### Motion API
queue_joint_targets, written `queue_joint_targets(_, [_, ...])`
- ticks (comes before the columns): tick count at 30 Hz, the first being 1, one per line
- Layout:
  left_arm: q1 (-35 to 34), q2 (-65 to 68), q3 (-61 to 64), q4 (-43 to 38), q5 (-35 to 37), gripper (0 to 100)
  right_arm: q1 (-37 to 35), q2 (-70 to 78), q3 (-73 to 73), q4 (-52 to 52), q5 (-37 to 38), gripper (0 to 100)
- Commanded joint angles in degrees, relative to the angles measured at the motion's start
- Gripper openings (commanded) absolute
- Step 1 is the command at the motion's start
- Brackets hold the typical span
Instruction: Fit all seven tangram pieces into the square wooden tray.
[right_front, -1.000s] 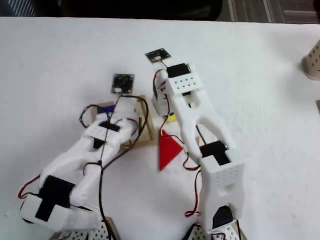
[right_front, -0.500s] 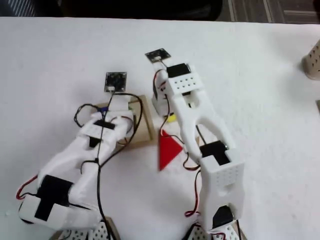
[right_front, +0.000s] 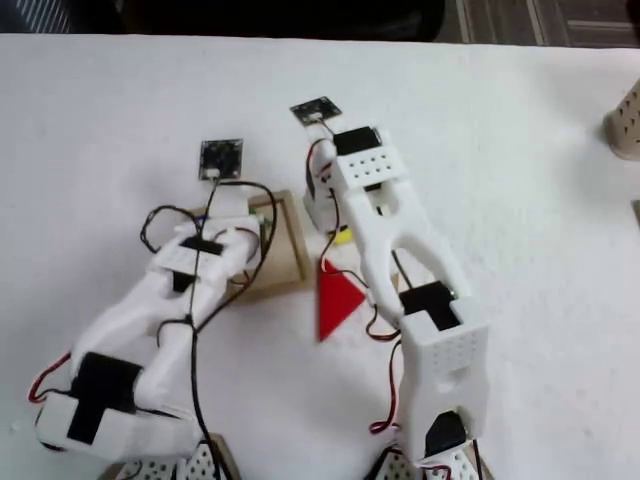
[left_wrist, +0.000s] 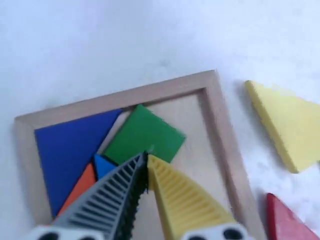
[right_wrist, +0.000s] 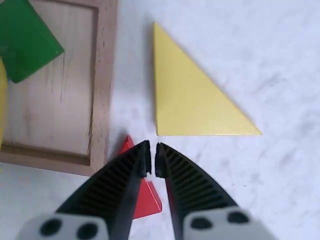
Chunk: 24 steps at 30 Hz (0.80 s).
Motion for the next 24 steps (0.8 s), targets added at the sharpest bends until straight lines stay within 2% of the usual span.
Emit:
queue_joint_targets(1, [3.30, -5.67, 0.44, -0.97, 0.18, 2, 0.22, -3.82, -0.26, -0.75, 0.09, 1.8])
queue_joint_targets(6, [5.41, -7.96, 4.92, -6.86, 0.18, 2, 0.22, -3.82, -0.26, -0.75, 0.09, 1.8])
queue_joint_targets(13, [4.79, 0.22, -2.81, 1.41, 0.18, 2, 0.22, -3.82, -0.26, -0.75, 0.09, 1.8])
queue_joint_targets(17, [3.21, 4.79, -6.51, 1.76, 0.18, 2, 0.22, -3.82, -0.26, -0.75, 0.09, 1.8])
queue_joint_targets(24, [1.89, 5.05, -6.68, 1.76, 0.35, 2, 0.22, -3.82, -0.26, -0.75, 0.09, 1.8])
